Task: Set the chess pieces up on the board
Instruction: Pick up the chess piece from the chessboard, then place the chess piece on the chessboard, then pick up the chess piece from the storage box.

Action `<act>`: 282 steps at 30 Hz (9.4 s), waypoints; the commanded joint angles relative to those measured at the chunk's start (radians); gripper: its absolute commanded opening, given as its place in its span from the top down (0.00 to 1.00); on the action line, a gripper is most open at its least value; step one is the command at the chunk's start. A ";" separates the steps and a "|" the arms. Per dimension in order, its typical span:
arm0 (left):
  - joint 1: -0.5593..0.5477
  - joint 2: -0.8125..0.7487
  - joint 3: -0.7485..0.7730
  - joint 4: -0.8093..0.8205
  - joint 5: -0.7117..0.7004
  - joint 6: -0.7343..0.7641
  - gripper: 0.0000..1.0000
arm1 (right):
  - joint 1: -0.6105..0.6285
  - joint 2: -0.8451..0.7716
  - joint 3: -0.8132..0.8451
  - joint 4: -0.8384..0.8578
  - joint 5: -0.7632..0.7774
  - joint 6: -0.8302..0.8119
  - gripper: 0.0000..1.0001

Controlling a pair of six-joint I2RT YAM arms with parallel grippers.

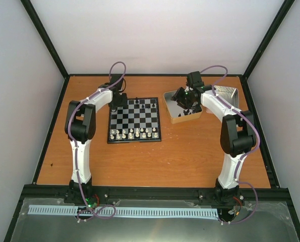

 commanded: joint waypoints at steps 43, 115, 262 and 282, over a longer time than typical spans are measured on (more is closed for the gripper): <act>-0.053 -0.649 -0.578 0.428 0.752 0.626 0.95 | 0.236 0.224 0.334 -0.011 -0.589 -0.480 0.65; -0.027 -0.713 -0.626 1.189 0.755 -0.349 0.87 | 0.188 0.067 -0.070 1.479 -0.630 1.032 0.83; 0.015 -0.535 -0.349 0.282 0.219 0.130 0.49 | 0.032 0.089 -0.073 -0.306 0.327 -0.569 0.58; 0.015 -0.561 -0.379 0.320 0.328 0.164 0.47 | 0.030 0.102 -0.091 -0.176 0.372 -0.464 0.90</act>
